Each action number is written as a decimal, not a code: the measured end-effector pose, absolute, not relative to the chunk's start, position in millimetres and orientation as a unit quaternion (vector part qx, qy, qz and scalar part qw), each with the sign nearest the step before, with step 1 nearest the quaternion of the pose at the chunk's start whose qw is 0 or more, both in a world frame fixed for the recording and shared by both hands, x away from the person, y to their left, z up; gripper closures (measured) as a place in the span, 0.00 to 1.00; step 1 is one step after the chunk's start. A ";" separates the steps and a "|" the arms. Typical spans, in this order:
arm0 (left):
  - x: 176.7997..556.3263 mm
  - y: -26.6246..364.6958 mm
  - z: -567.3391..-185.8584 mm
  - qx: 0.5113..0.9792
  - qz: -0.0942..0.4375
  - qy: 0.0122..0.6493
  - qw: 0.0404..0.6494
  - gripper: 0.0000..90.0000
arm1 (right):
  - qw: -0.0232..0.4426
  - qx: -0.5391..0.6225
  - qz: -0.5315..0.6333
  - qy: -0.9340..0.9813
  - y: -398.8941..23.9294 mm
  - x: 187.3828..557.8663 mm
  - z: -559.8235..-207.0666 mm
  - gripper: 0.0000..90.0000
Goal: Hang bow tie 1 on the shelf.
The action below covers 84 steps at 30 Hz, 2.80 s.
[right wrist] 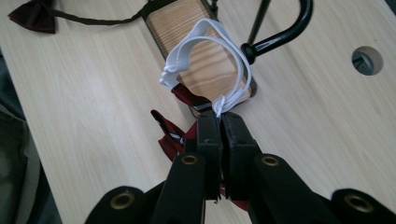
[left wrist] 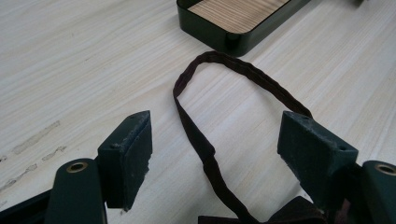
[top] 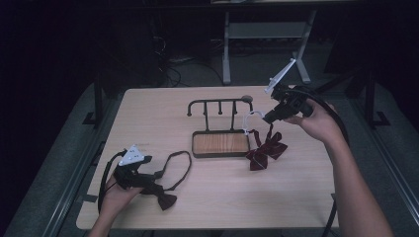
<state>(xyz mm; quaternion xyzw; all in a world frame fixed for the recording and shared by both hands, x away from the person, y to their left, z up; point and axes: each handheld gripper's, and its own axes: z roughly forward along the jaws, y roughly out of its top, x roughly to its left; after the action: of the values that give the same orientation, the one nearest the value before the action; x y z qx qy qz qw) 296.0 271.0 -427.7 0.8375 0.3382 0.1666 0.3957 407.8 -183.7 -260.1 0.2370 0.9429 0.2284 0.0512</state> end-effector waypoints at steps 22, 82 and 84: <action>296.0 270.7 -428.3 0.840 0.158 0.338 0.394 0.30 | 0.050 0.267 0.236 0.933 -182.6 435.4 -259.1 0.96; 296.2 269.4 -429.1 0.842 0.158 0.333 0.393 0.30 | -0.004 0.258 0.256 0.932 -196.0 406.4 -306.4 0.64; 296.2 269.3 -429.1 0.842 0.158 0.334 0.394 0.30 | -0.005 0.259 0.255 0.932 -196.0 404.8 -309.2 0.61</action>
<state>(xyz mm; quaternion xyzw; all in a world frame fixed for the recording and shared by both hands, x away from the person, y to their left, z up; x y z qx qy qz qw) 296.2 269.3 -429.1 0.8418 0.3340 0.1578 0.3936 404.8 -196.0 -309.2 0.2587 0.9316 0.2551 -0.0053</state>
